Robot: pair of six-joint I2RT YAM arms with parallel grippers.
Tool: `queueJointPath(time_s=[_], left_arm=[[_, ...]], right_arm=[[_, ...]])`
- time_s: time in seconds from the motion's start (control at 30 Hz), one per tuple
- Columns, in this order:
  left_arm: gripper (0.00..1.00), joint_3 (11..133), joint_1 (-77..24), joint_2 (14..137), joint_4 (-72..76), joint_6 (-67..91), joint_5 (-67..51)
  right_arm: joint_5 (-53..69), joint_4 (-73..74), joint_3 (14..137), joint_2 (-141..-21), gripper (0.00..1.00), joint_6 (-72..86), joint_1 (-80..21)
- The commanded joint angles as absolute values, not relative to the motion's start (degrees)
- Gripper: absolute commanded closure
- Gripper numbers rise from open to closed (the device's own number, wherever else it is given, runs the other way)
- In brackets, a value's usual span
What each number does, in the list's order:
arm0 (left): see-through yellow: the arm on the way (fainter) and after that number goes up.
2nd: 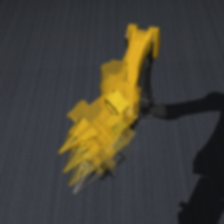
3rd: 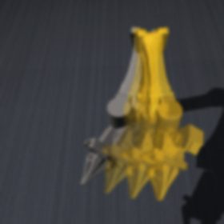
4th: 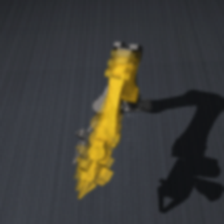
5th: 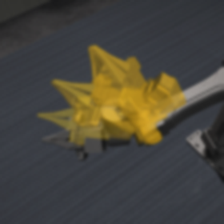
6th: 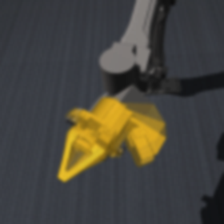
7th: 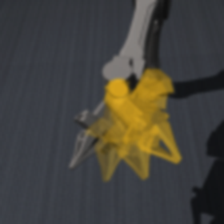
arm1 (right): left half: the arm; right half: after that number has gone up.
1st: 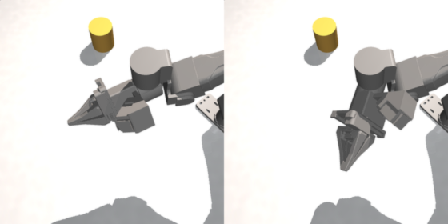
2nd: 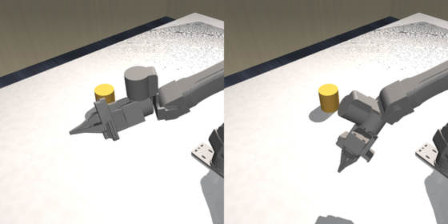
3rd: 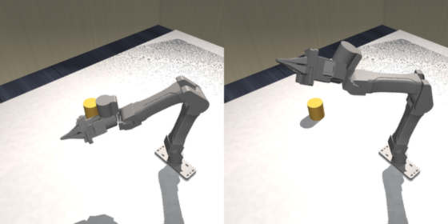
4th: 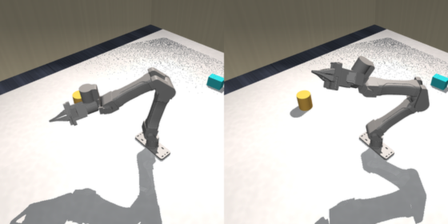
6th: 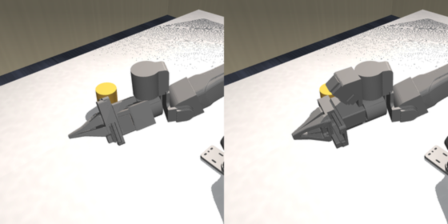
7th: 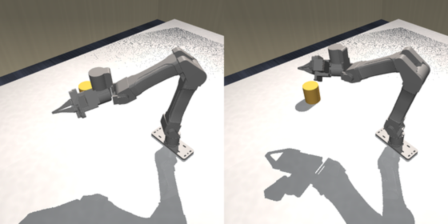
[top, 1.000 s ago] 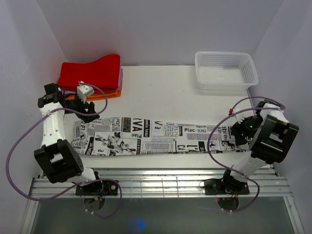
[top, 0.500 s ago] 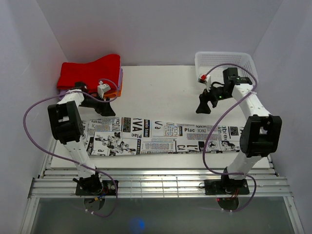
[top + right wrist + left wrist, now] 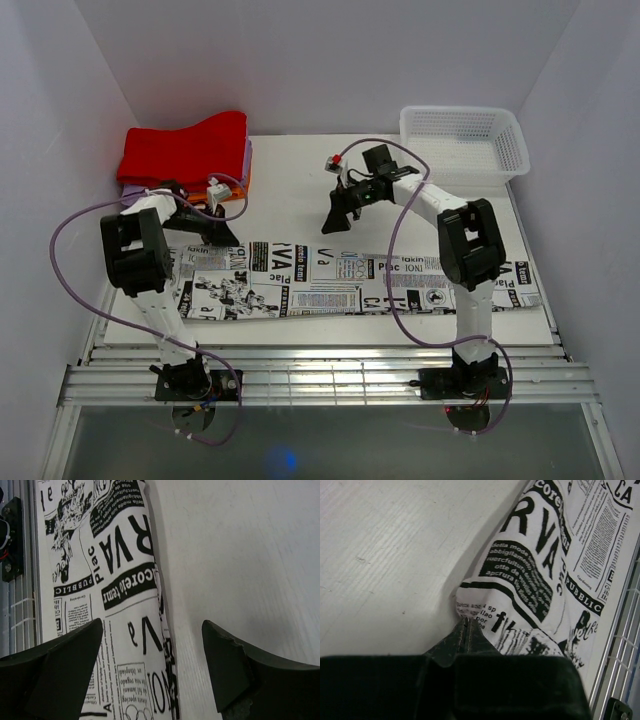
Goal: Fold and stack the trousers
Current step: Fold the trousers
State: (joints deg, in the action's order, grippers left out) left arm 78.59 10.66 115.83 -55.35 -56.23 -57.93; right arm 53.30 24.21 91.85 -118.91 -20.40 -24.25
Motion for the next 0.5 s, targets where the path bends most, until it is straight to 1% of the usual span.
queueJointPath(time_s=[0.0,0.13,0.17,0.2,0.3,0.47], left_arm=[[1.0,76.38,10.11,106.36,-56.78,-60.55,-60.74],[1.0,70.15,10.11,98.98,-53.89,-63.28,-58.02],[1.0,68.48,10.11,95.31,-50.83,-63.28,-57.4],[1.0,64.9,10.11,93.45,-49.32,-63.54,-56.87],[1.0,59.61,9.93,87.83,-45.09,-64.33,-55.29],[1.0,58.09,9.84,85.52,-44.91,-63.64,-55.02]], right_arm=[[53.71,16.11,96.15,-120.67,0.14,-16.87,-28.29],[52.38,13.71,99.3,-124.18,0.12,-17.14,-31.98],[52.38,13.54,99.93,-125.76,0.12,-16.96,-32.51],[52.38,13.19,100.37,-126.47,0.11,-16.79,-33.04],[51.95,12.39,100.55,-128.14,0.09,-18.44,-35.41],[47.73,11.16,99.67,-130.51,0.1,-20.13,-38.76]])
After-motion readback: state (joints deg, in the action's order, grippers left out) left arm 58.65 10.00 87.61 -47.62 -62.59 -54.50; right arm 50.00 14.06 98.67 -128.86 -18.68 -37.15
